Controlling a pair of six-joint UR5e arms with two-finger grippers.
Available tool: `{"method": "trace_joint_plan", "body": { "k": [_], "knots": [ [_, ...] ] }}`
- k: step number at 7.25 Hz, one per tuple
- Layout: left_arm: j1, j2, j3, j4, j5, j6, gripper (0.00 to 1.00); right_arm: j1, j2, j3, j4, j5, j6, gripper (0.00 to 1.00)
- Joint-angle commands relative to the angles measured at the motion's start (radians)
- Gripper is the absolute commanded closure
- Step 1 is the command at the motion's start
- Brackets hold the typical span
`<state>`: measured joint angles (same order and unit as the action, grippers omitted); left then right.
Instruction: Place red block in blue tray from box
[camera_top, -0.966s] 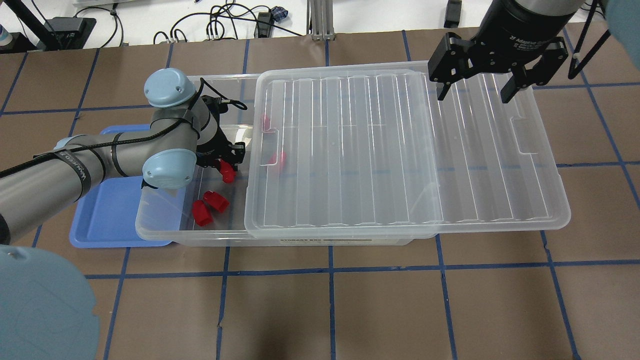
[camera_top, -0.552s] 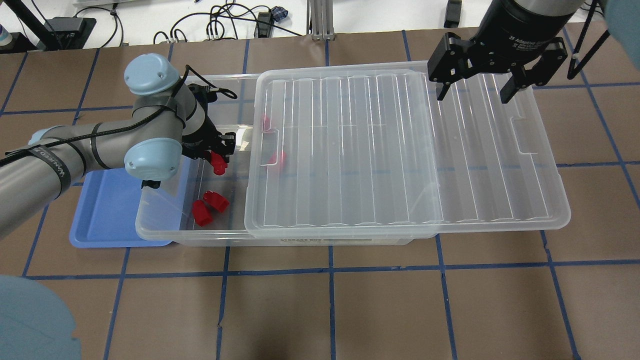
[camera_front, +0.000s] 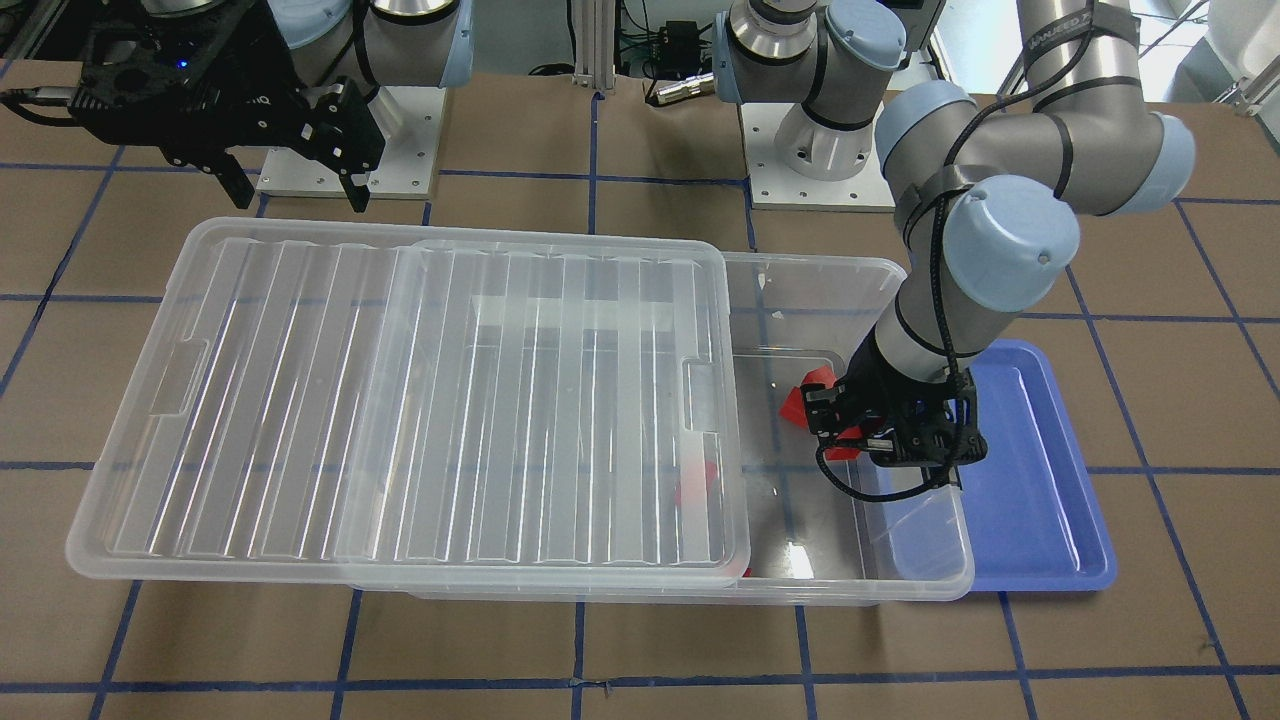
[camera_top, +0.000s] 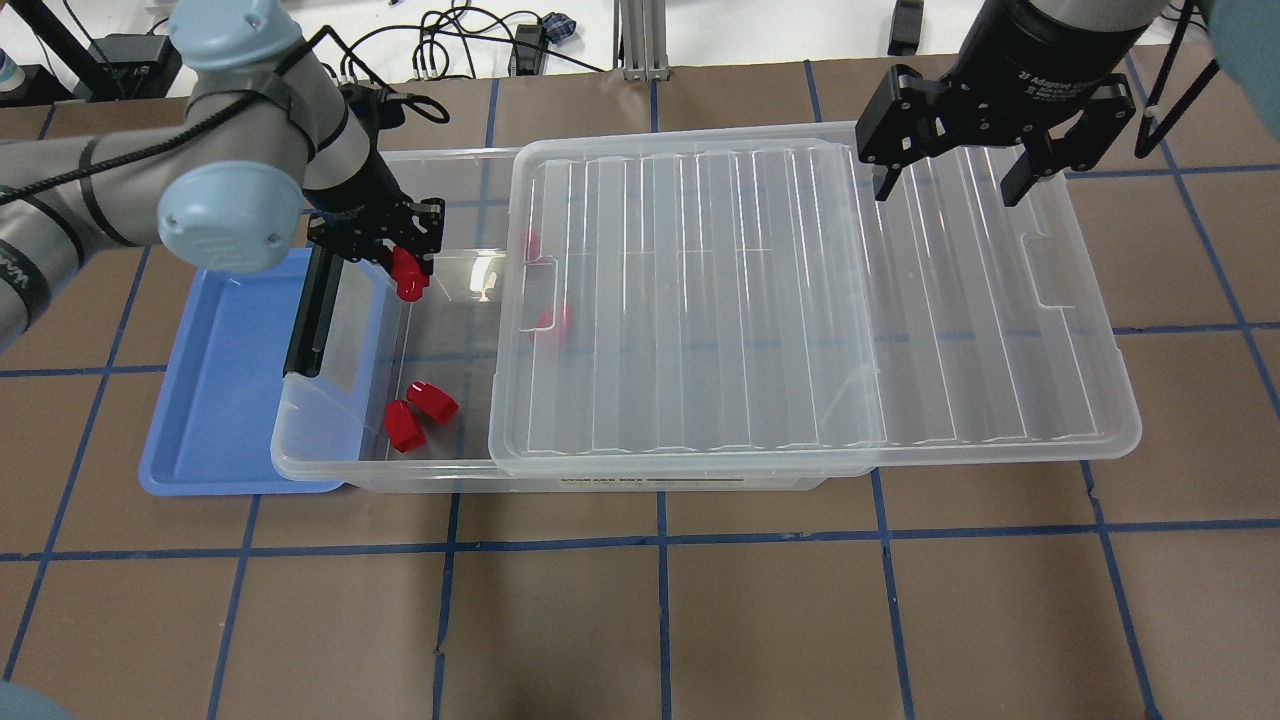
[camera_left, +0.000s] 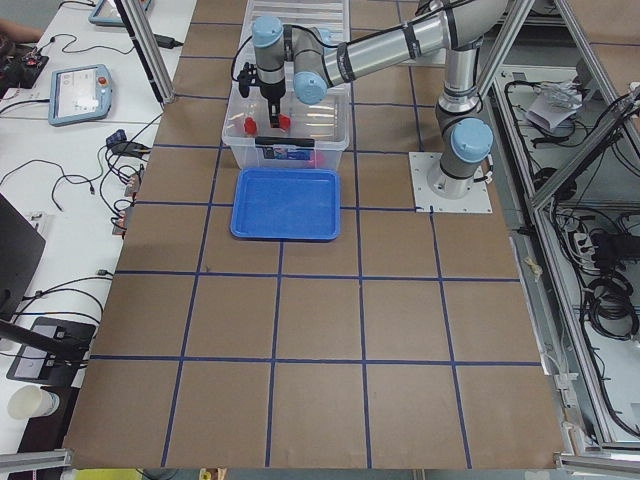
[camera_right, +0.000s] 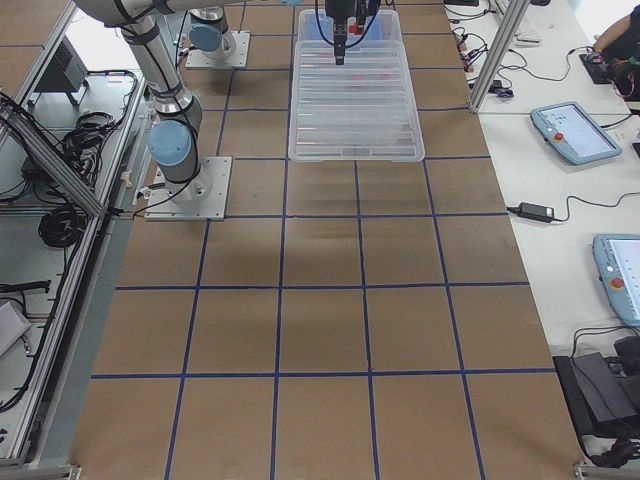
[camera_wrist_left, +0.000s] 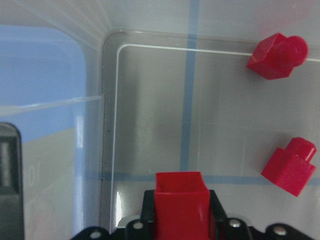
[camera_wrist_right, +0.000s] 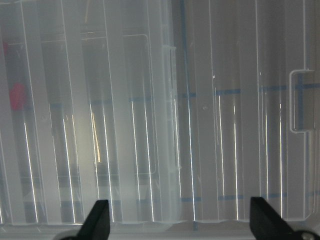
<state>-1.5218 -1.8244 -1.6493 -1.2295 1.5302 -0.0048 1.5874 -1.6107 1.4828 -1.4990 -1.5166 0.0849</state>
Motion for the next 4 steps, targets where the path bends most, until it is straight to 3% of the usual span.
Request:
{"method": "trace_joint_plan", "body": {
  "k": [1, 4],
  "knots": [
    [0.032, 0.03, 0.147, -0.205, 0.016, 0.073, 1.0, -0.064, 0.003, -0.009, 0.0, -0.002, -0.067, 0.0],
    [0.3, 0.001, 0.146, -0.239, 0.042, 0.358, 1.0, -0.298, -0.002, -0.01, 0.013, -0.036, -0.27, 0.0]
  ]
}}
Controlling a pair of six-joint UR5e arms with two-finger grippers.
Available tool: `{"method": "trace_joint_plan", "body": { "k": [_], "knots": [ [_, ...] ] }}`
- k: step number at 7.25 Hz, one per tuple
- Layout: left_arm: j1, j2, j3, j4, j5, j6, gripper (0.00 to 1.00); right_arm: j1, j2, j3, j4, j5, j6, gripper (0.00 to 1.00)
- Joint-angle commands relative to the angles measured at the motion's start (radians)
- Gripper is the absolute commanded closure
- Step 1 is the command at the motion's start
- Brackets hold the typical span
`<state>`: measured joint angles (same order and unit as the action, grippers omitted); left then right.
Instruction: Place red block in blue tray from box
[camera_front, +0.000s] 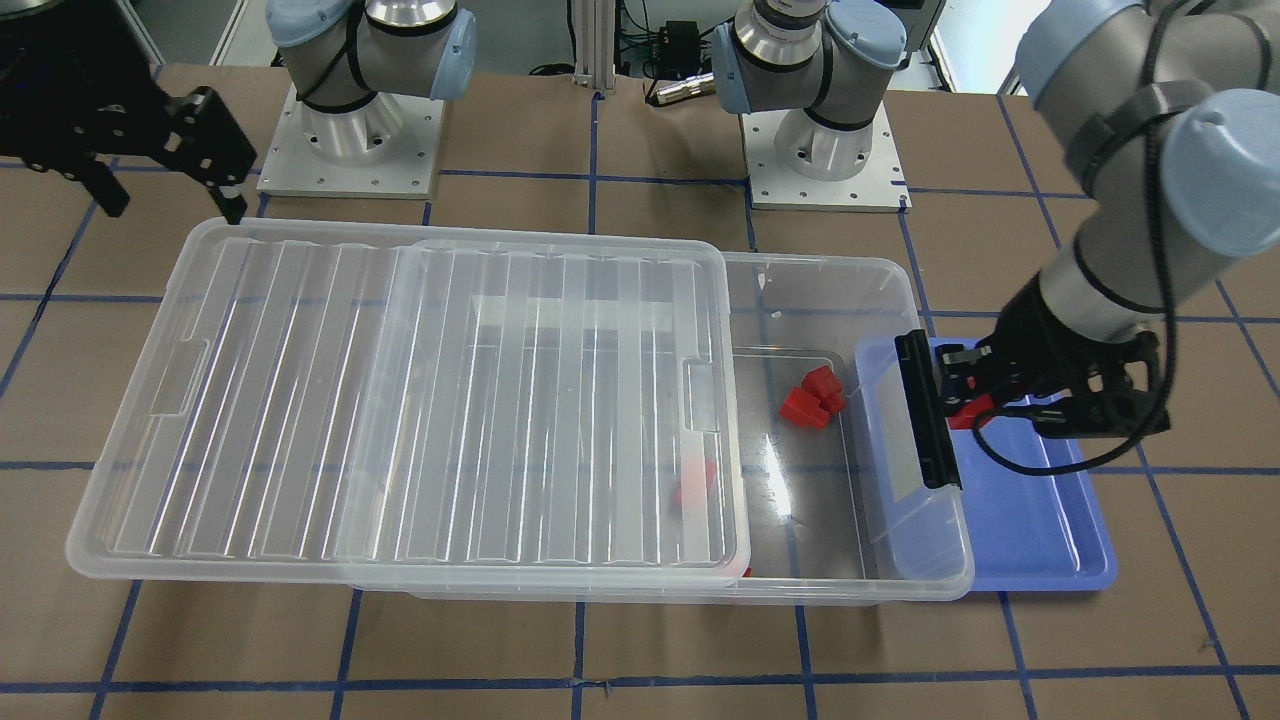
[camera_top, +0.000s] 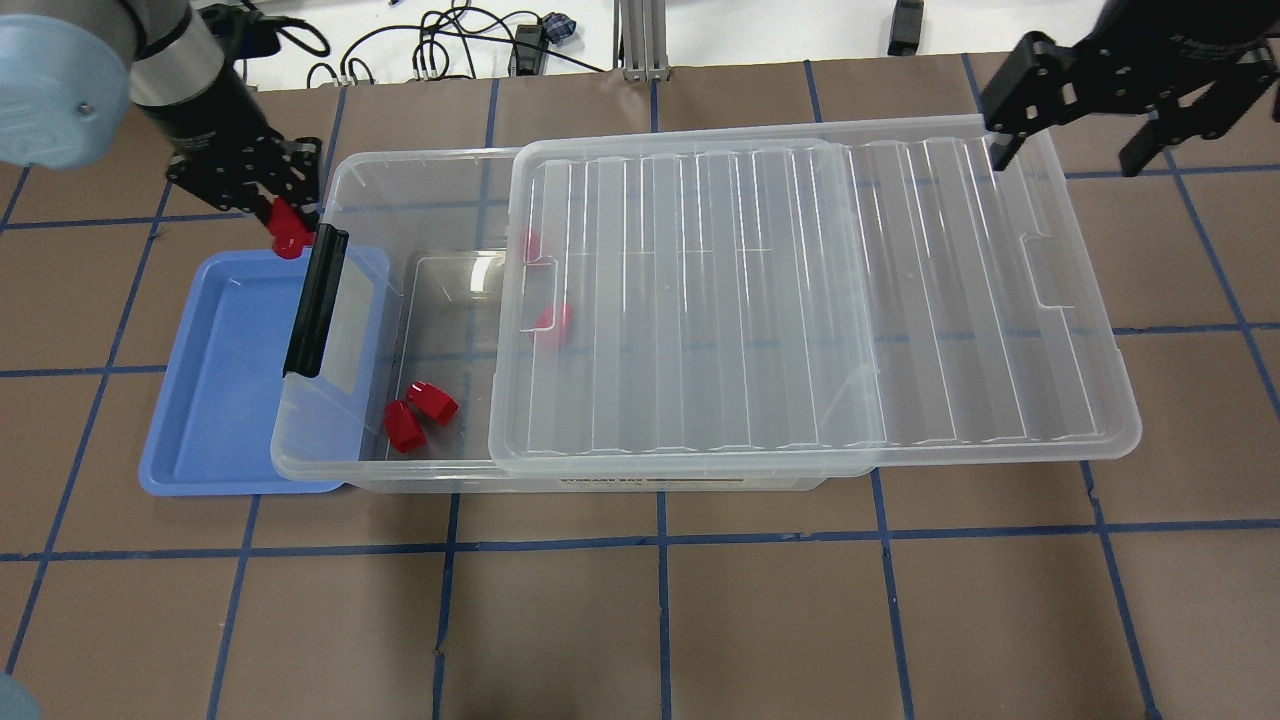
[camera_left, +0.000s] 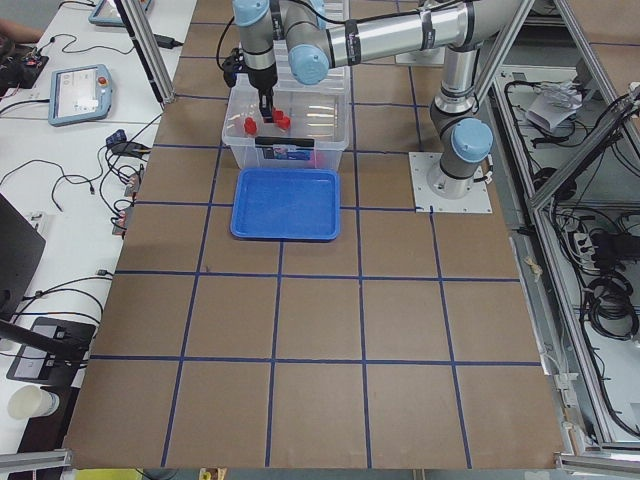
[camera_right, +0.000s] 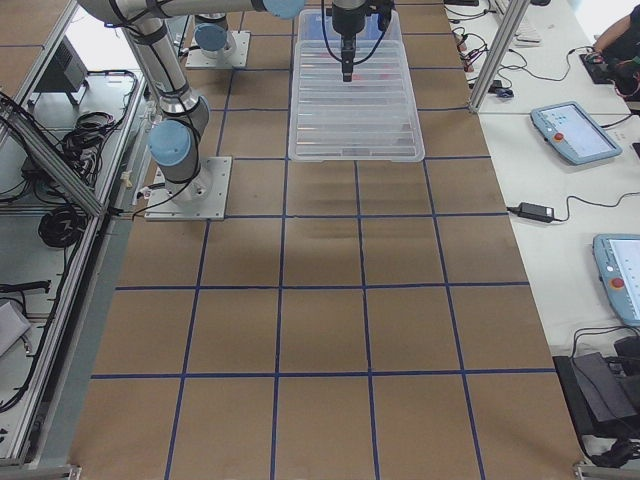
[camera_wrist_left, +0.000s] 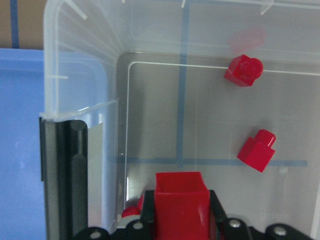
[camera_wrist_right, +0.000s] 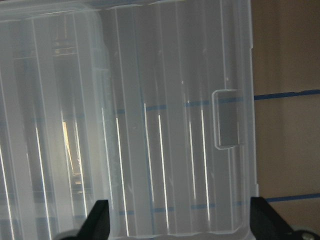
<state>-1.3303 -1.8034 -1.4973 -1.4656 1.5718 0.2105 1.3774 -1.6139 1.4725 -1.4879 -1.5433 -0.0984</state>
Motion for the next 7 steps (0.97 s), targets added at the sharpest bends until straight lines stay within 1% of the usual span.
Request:
{"method": "trace_joint_plan", "body": {
  "k": [1, 2, 3, 4, 5, 6, 7],
  "knots": [
    [0.167, -0.04, -0.049, 0.03, -0.004, 0.279, 1.0, -0.165, 0.005, 0.009, 0.004, -0.008, -0.198, 0.0],
    [0.203, -0.075, -0.14, 0.23, -0.027, 0.359, 1.0, -0.254, 0.009, 0.012, 0.003, -0.014, -0.333, 0.0],
    [0.221, -0.092, -0.275, 0.408, -0.041, 0.365, 1.0, -0.332, 0.023, 0.035, -0.008, -0.014, -0.439, 0.0],
    [0.226, -0.097, -0.378, 0.532, -0.041, 0.363, 1.0, -0.359, 0.029, 0.073, -0.008, -0.015, -0.476, 0.0],
    [0.221, -0.099, -0.43, 0.601, -0.039, 0.357, 1.0, -0.368, 0.054, 0.136, -0.029, -0.023, -0.486, 0.0],
    [0.22, -0.108, -0.451, 0.629, -0.038, 0.354, 1.0, -0.38, 0.11, 0.238, -0.184, -0.043, -0.489, 0.0],
    [0.22, -0.108, -0.445, 0.637, -0.041, 0.357, 0.44, -0.377, 0.105, 0.317, -0.246, -0.061, -0.475, 0.0]
  ]
}}
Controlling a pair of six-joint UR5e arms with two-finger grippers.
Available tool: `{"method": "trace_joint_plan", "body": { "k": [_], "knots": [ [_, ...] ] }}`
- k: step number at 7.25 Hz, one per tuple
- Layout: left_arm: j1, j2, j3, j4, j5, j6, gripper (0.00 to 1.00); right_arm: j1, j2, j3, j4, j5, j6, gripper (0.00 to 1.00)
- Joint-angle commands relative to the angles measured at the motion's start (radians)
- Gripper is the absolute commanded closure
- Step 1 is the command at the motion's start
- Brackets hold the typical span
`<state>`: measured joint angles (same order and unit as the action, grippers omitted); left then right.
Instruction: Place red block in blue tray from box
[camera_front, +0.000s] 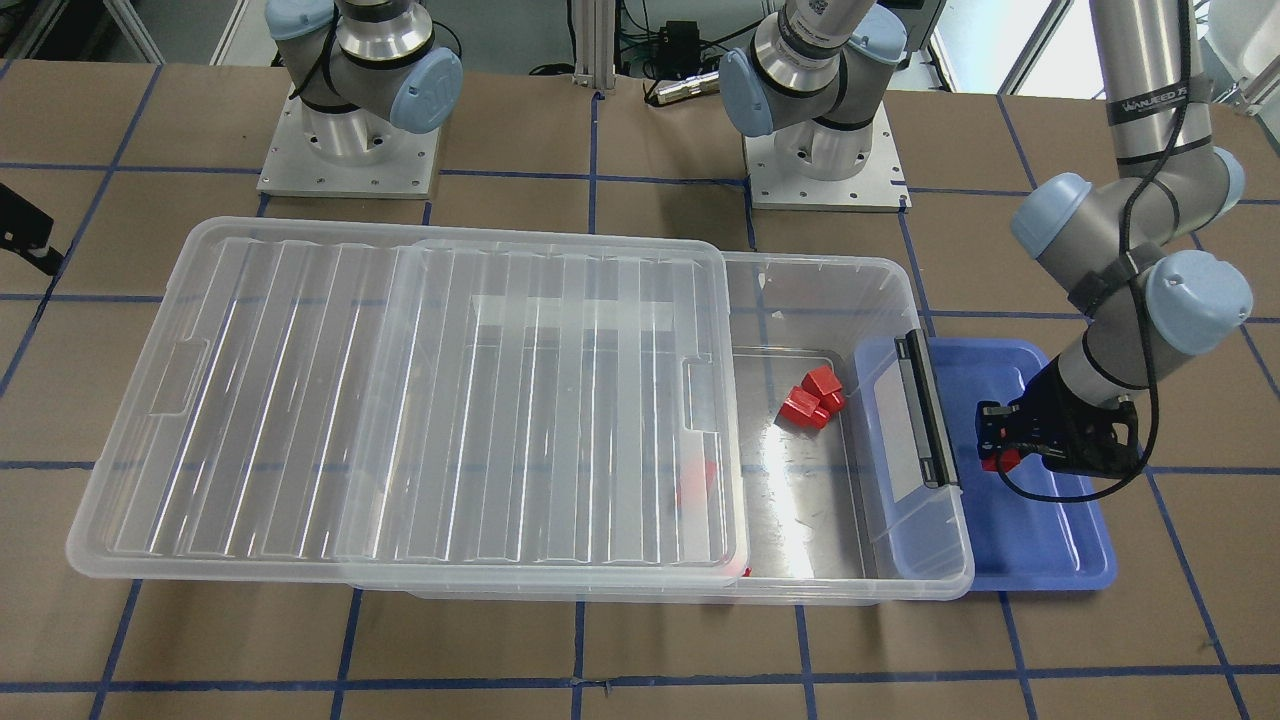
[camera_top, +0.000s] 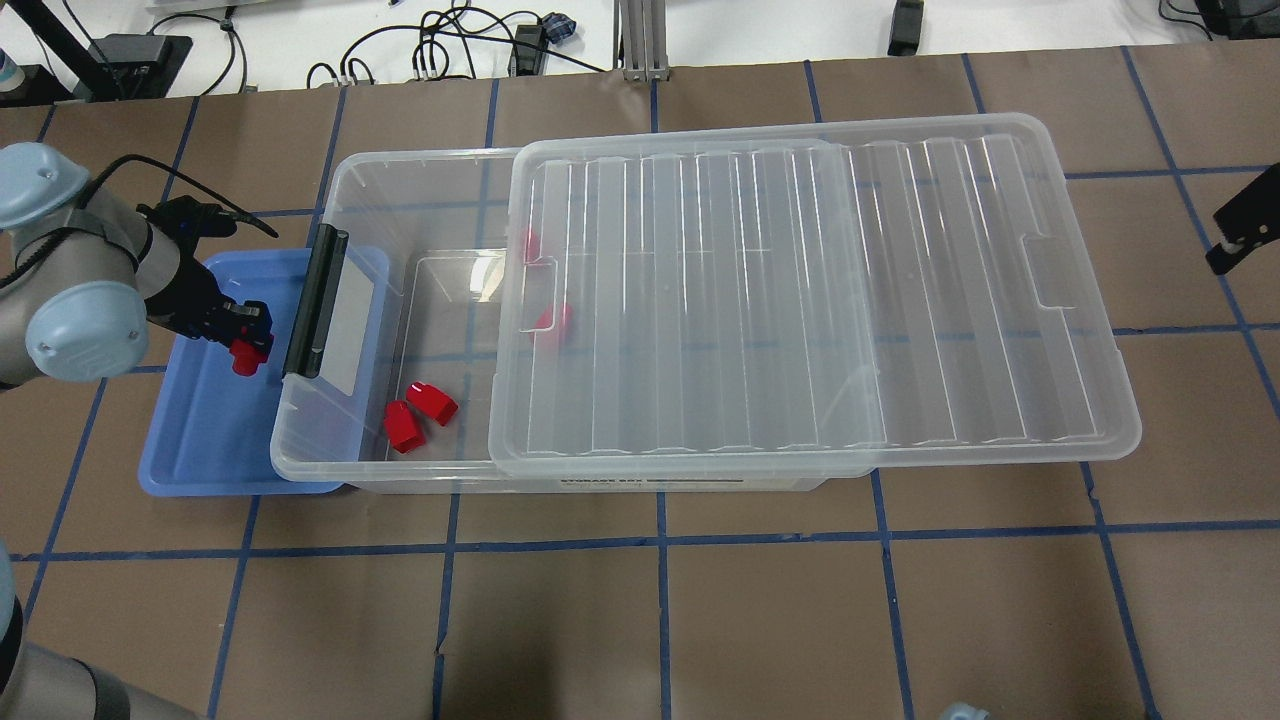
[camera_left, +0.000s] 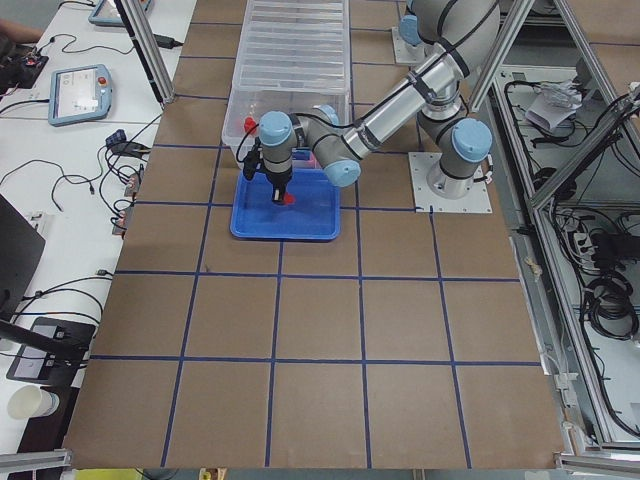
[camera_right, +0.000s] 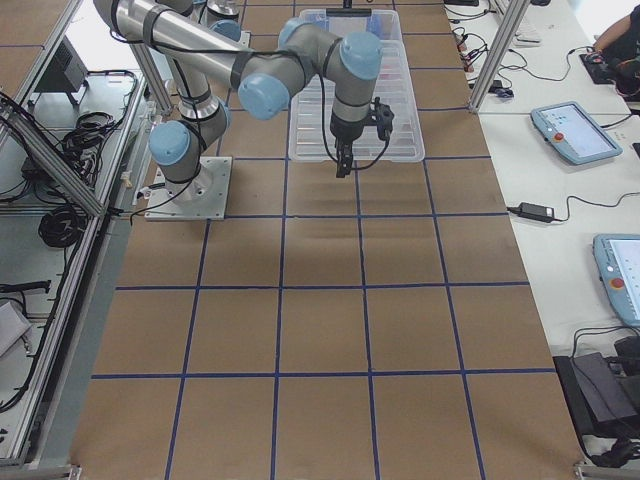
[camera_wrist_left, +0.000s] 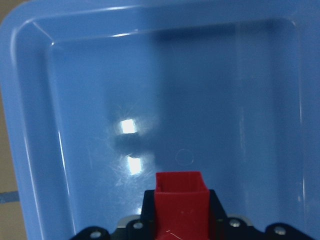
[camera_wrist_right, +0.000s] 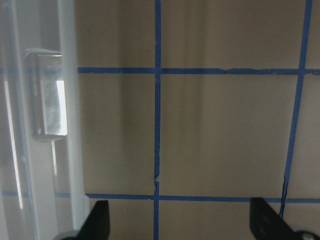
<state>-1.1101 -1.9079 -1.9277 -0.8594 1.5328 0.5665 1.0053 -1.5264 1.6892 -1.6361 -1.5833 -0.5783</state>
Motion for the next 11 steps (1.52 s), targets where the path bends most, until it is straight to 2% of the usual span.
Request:
{"method": "trace_joint_plan", "body": {
  "k": [1, 2, 3, 5, 6, 9, 11],
  "knots": [
    [0.004, 0.027, -0.007, 0.022, -0.002, -0.014, 0.1, -0.002, 0.043, 0.154, -0.196, -0.018, 0.005, 0.0],
    [-0.011, 0.059, 0.015, -0.031, 0.006, -0.043, 0.0, -0.001, 0.034, 0.182, -0.223, -0.017, 0.02, 0.0],
    [-0.014, 0.085, 0.042, -0.112, 0.012, -0.053, 0.0, 0.004, 0.034, 0.181, -0.223, -0.006, 0.07, 0.0],
    [-0.036, 0.133, 0.171, -0.316, 0.02, -0.063, 0.0, 0.051, 0.037, 0.169, -0.226, -0.007, 0.147, 0.0],
    [-0.077, 0.157, 0.249, -0.42, 0.074, -0.088, 0.0, 0.053, 0.038, 0.165, -0.225, -0.007, 0.15, 0.01],
    [-0.262, 0.197, 0.346, -0.476, 0.095, -0.215, 0.0, 0.113, 0.041, 0.162, -0.24, -0.012, 0.193, 0.04],
    [-0.321, 0.222, 0.392, -0.593, 0.083, -0.395, 0.0, 0.124, 0.04, 0.162, -0.243, -0.006, 0.224, 0.04]
  ]
}}
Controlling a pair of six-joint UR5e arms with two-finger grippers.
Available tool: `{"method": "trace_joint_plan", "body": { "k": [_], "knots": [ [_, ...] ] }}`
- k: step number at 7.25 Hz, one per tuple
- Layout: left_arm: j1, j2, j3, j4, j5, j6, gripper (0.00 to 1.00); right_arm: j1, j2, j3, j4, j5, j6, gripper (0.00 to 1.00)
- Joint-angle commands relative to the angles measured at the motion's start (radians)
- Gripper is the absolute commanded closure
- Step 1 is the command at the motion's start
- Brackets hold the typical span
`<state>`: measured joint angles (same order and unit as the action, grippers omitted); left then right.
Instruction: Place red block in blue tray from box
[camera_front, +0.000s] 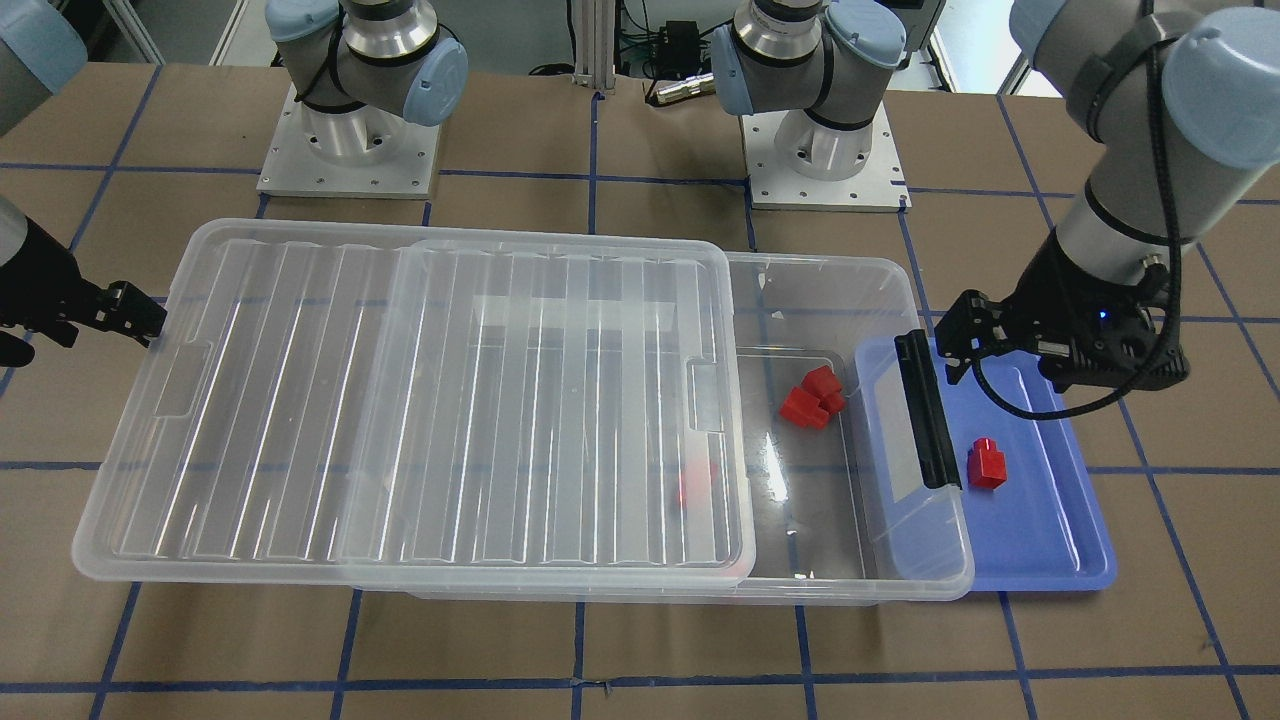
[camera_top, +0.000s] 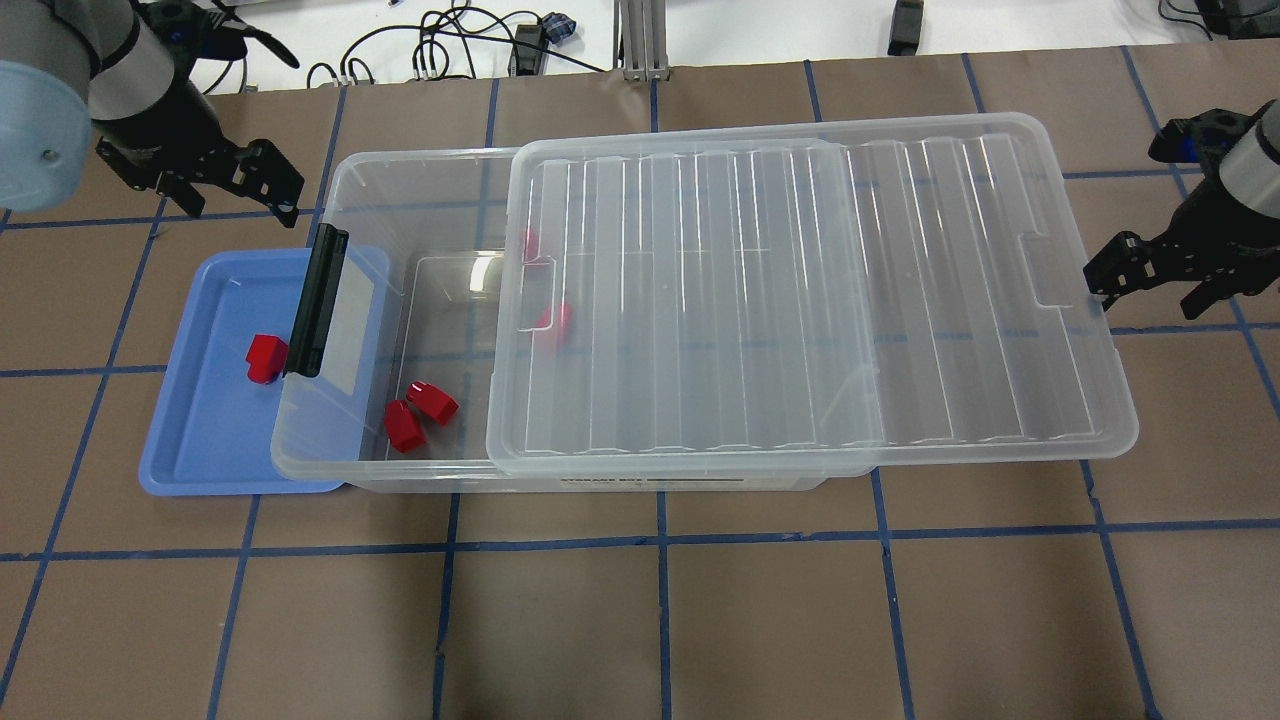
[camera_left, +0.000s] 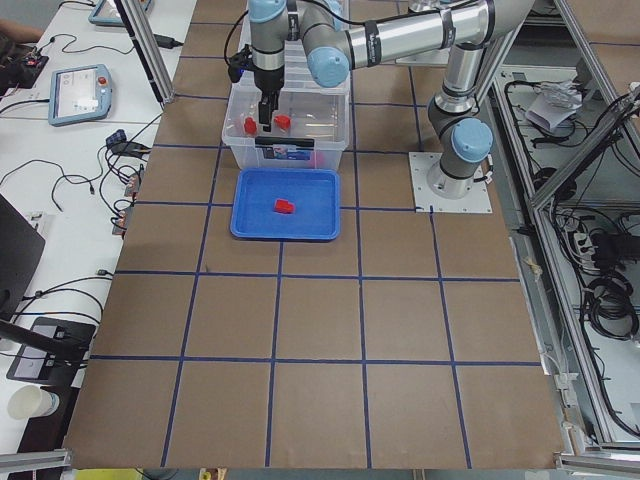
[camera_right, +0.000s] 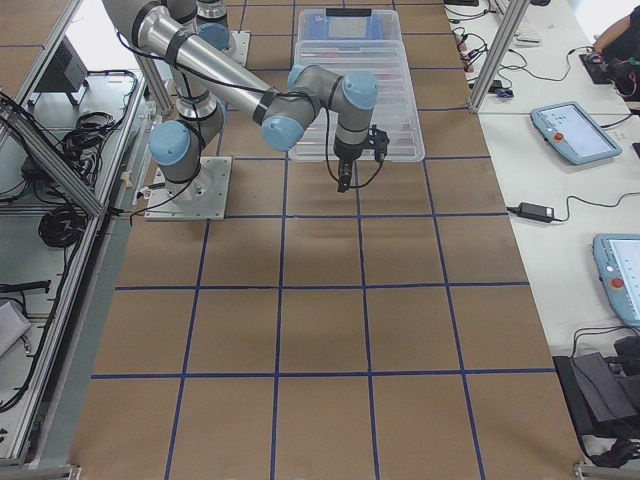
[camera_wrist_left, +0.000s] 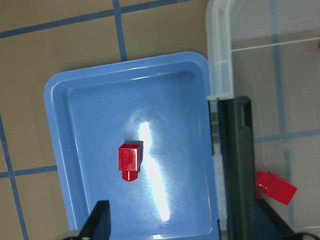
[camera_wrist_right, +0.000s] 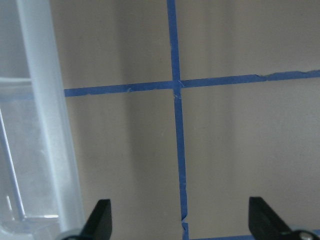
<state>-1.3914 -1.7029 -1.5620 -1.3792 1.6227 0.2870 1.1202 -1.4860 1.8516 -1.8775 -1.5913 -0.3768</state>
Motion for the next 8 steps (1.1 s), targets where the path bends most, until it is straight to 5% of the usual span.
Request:
{"method": "trace_joint_plan", "body": {
  "k": [1, 8],
  "knots": [
    [-0.061, 0.025, 0.022, -0.084, -0.061, -0.212, 0.0, 0.012, 0.001, 0.001, -0.002, 0.002, 0.028, 0.04],
    [-0.153, 0.084, 0.073, -0.187, -0.004, -0.284, 0.0, 0.248, -0.004, 0.009, -0.041, -0.016, 0.326, 0.01]
  ]
}}
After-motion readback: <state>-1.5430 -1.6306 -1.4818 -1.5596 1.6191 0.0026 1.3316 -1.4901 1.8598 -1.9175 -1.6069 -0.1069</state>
